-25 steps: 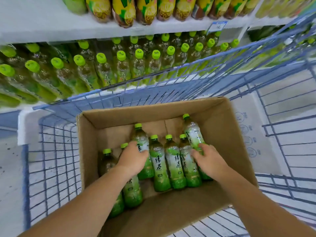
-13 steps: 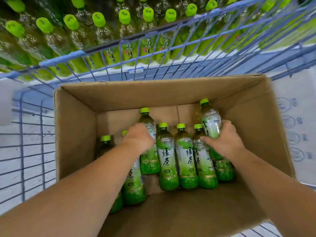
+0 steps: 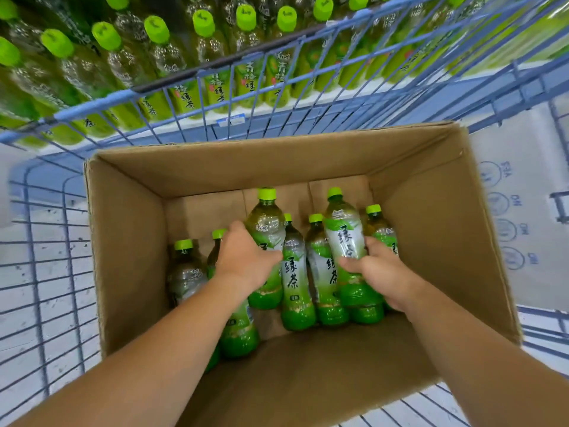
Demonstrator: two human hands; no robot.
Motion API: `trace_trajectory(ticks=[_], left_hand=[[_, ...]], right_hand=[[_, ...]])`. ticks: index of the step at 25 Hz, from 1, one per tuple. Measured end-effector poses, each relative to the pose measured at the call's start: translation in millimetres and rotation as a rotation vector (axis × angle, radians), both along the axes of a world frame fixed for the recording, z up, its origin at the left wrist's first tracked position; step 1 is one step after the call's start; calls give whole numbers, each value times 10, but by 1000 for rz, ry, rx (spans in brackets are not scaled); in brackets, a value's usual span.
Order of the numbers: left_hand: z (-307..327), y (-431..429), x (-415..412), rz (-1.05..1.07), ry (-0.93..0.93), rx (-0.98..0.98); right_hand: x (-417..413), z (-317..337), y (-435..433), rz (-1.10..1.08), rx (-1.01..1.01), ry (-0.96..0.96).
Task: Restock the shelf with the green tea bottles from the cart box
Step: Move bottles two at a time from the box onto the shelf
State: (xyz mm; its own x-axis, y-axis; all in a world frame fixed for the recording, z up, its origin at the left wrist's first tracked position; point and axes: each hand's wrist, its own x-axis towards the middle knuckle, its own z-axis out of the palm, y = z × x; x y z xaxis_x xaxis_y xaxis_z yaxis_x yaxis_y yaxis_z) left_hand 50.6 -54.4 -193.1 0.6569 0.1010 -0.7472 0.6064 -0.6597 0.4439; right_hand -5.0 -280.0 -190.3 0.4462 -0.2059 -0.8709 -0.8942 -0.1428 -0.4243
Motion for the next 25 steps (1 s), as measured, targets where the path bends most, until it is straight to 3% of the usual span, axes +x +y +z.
trace_trajectory(ticks=[6,14,25], left_hand=[[27,151,-72,-1,-22,-219],[345,331,-40,274,-26,-372],[1298,734,-131,40,57,-410]], right_hand=[[-45,-52,572,-197,241,-23],[-129,254,864,-308,208,-105],[-399,1315,1380,-475,139,-247]])
